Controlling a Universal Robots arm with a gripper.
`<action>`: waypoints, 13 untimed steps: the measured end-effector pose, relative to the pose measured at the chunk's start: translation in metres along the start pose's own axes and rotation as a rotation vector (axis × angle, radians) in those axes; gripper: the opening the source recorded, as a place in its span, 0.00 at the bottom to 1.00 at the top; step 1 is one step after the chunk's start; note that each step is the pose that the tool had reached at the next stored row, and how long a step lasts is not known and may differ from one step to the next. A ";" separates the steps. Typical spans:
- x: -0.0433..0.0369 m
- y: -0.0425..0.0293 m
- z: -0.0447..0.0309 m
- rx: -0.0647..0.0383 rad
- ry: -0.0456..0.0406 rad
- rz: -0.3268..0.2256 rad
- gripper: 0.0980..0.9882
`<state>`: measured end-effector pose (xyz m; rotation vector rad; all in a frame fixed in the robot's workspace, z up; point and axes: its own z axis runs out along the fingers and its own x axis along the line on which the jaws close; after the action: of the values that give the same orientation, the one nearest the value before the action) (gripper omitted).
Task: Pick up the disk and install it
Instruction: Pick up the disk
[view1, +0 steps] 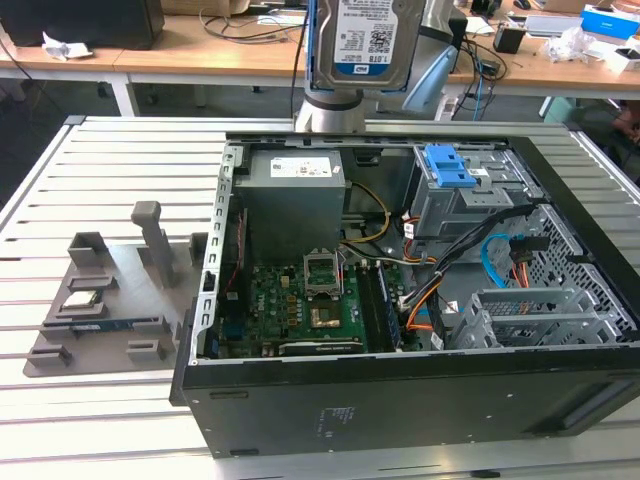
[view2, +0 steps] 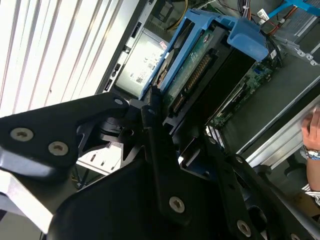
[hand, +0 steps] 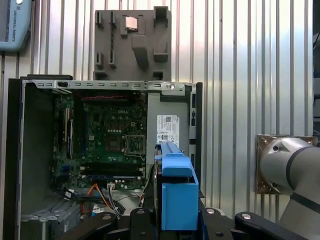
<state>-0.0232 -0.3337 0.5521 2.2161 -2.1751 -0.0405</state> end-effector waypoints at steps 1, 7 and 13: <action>0.0000 -0.0012 0.0000 0.000 0.0001 0.000 0.30; 0.0002 -0.0092 0.0003 0.000 0.0000 0.000 0.30; 0.0003 -0.0165 0.0010 0.000 -0.0001 0.000 0.30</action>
<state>-0.0068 -0.3337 0.5504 2.2162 -2.1751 -0.0405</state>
